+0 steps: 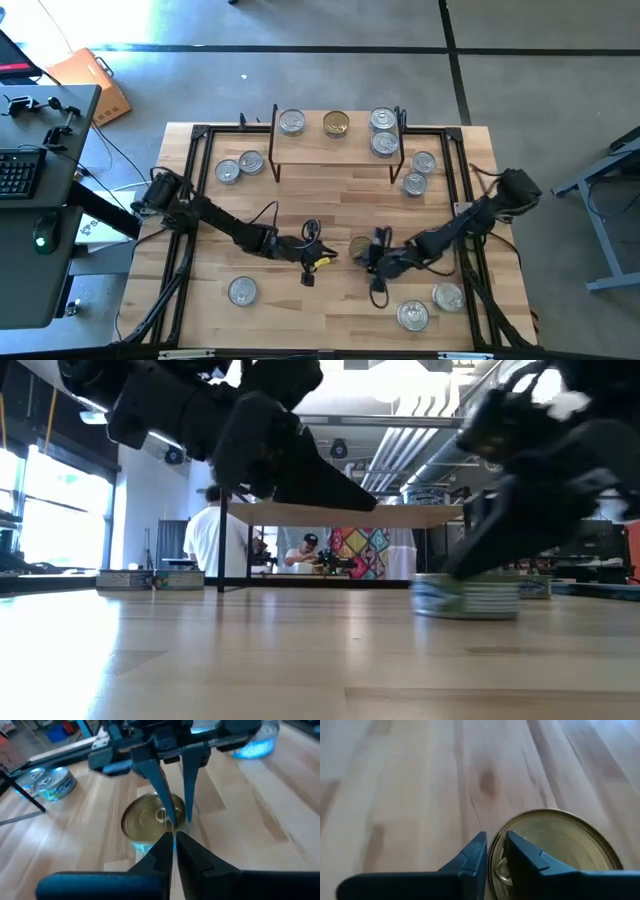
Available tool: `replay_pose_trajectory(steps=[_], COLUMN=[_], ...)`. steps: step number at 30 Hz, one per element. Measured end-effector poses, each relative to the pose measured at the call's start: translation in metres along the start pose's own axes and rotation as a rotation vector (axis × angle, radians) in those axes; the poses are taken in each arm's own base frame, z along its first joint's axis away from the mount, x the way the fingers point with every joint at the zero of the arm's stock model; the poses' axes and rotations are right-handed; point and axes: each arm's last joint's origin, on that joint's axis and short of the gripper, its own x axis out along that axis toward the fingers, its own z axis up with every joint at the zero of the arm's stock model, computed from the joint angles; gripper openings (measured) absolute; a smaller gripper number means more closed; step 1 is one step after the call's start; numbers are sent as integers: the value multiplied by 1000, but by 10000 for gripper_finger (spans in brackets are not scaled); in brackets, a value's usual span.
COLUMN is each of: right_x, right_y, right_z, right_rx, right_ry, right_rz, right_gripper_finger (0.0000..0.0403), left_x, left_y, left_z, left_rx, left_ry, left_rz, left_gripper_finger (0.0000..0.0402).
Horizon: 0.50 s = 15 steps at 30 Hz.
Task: Stack canned seafood by type on shelf
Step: Put the green tuna can and aligned with the other green tuna can on the shelf
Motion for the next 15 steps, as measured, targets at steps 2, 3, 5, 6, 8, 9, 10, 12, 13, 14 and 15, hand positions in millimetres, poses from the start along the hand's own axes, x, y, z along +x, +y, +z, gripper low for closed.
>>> replay_pose_trajectory(steps=[2,3,5,6,8,9,10,12,13,14,15], right_x=[13,19,31,36,46,49,51,52,50,46,42], right_y=[-4,-5,-5,-4,0,2,4,10,13,16,19], right_z=[6,9,21,29,45,52,56,61,63,63,62], right_rx=[-4,-13,-45,-68,-128,-164,-205,-264,-277,-284,-287], right_ry=[-53,-79,-147,-188,-252,-266,-260,-221,-195,-158,-120], right_rz=[47,67,90,109,127,126,119,104,88,64,32], right_gripper_finger=[47,43,37,34,30,28,26,23,22,20,18], left_x=[-6,-10,-17,-21,-29,-32,-35,-40,-40,-40,-39], left_y=[-1,-2,-3,-3,-4,-4,-5,-7,-9,-10,-11], left_z=[3,4,6,7,9,10,11,10,10,8,6], left_rx=[19,26,34,41,35,26,16,10,12,17,31], left_ry=[26,40,80,103,136,152,161,190,198,205,212], left_rz=[1,-3,-14,-21,-31,-34,-38,-49,-53,-56,-60], left_gripper_finger=[31,37,49,55,65,68,72,78,80,82,84])
